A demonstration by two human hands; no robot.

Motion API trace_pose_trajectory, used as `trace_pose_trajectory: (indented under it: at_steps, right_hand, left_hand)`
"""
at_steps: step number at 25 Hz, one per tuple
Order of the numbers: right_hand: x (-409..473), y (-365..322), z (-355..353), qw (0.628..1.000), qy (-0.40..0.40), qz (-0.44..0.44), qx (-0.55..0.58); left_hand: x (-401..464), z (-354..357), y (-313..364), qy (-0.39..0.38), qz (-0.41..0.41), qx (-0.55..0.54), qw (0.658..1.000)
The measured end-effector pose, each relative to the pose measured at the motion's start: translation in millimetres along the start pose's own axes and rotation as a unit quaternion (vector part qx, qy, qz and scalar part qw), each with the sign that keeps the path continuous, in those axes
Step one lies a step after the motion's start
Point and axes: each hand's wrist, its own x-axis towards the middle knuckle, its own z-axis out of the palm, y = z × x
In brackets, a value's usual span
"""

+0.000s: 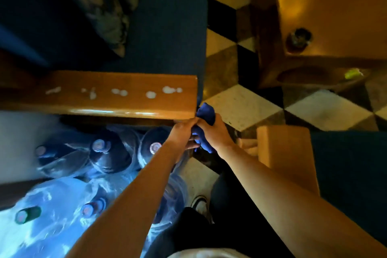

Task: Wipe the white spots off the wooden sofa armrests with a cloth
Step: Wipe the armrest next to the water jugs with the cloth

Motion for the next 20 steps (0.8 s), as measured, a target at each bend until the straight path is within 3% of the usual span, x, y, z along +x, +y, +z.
trace_pose_trajectory:
  at_steps: [5, 10, 13, 16, 18, 20]
  right_hand:
    - [44, -24, 29, 0.999, -0.021, 0.012, -0.022]
    - [140, -58, 19, 0.986, -0.017, -0.032, -0.16]
    - [194, -93, 7, 0.95, -0.062, -0.098, -0.288]
    - [243, -124, 23, 0.86, -0.186, -0.199, -0.431]
    - [260, -125, 39, 0.767, -0.294, -0.247, -0.514]
    - [269, -113, 51, 0.671, -0.36, -0.241, -0.602]
  left_hand:
    - [8, -29, 9, 0.043, -0.022, -0.095, 0.994]
    - [78, -21, 45, 0.158, -0.075, -0.168, 0.97]
    - [102, -20, 58, 0.22, -0.12, -0.2, 0.947]
    - [115, -33, 62, 0.277, -0.144, -0.233, 0.921]
    - [123, -41, 55, 0.321, -0.142, -0.234, 0.907]
    - [126, -46, 43, 0.371, -0.144, -0.208, 0.894]
